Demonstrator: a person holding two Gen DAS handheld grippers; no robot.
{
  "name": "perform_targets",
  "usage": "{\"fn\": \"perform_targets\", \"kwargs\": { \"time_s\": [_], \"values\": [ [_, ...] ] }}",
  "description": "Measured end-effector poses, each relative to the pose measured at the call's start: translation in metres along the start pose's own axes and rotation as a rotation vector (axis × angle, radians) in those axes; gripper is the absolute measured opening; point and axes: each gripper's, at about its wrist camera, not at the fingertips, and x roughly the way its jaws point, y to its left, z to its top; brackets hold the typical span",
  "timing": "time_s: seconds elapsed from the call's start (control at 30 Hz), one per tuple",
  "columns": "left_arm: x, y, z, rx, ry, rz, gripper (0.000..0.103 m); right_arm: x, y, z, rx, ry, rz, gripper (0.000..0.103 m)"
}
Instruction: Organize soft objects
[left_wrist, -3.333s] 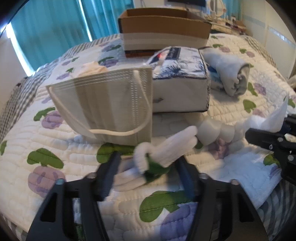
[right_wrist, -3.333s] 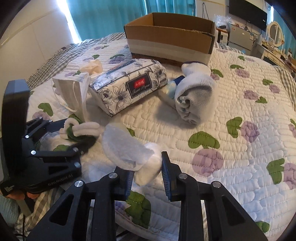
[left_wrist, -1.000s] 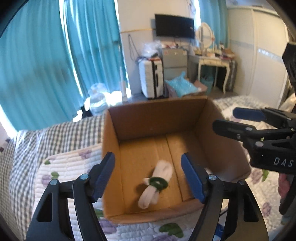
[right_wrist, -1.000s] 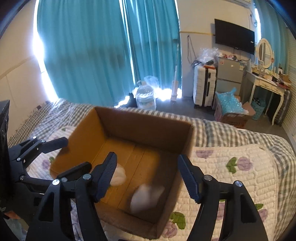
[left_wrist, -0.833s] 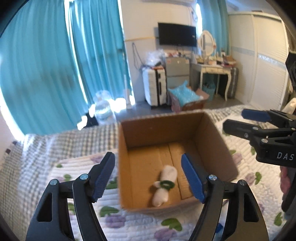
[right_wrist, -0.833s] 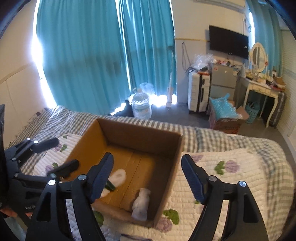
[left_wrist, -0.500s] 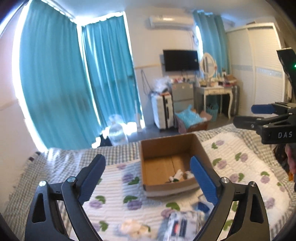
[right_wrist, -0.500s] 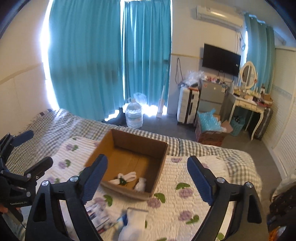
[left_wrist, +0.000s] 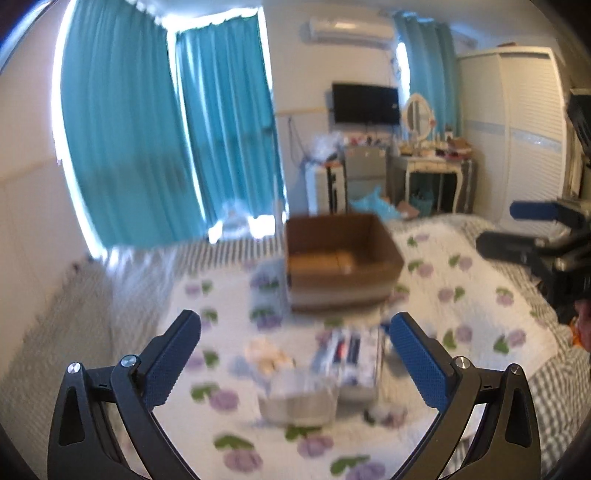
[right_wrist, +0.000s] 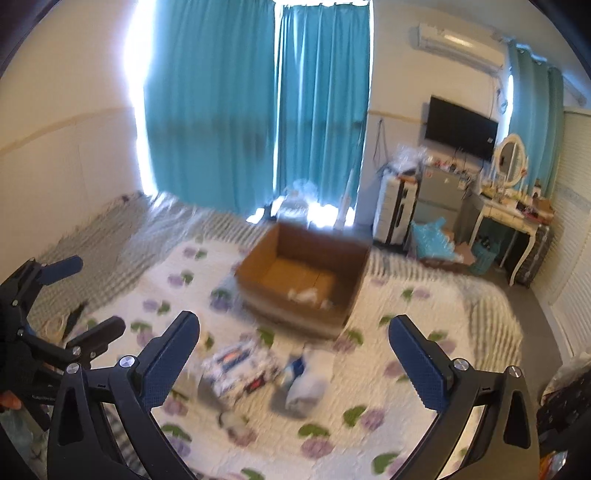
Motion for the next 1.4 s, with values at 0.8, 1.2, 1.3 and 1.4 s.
{"fn": "perform_targets", "kwargs": {
  "time_s": [0.8, 1.2, 1.3, 1.4],
  "values": [
    [0.08, 0.011, -0.147, -0.07, 0.306, 0.034, 0.103, 0.19, 0.065, -0.172, -0.065, 0.432, 0.195, 0.039],
    [0.085, -0.015, -0.145, -0.016, 0.328, 0.042, 0.103, 0.12, 0.028, -0.153, -0.016, 0.296, 0.129, 0.033],
    [0.093, -0.017, -0.144, -0.024, 0.346, 0.043, 0.103, 0.111, 0.019, -0.142, 0.007, 0.25, 0.113, 0.033],
    [0.106, -0.018, -0.141, -0.044, 0.368, 0.063, 0.096, 0.112, 0.013, -0.137, 0.012, 0.239, 0.087, 0.033]
  ]
}}
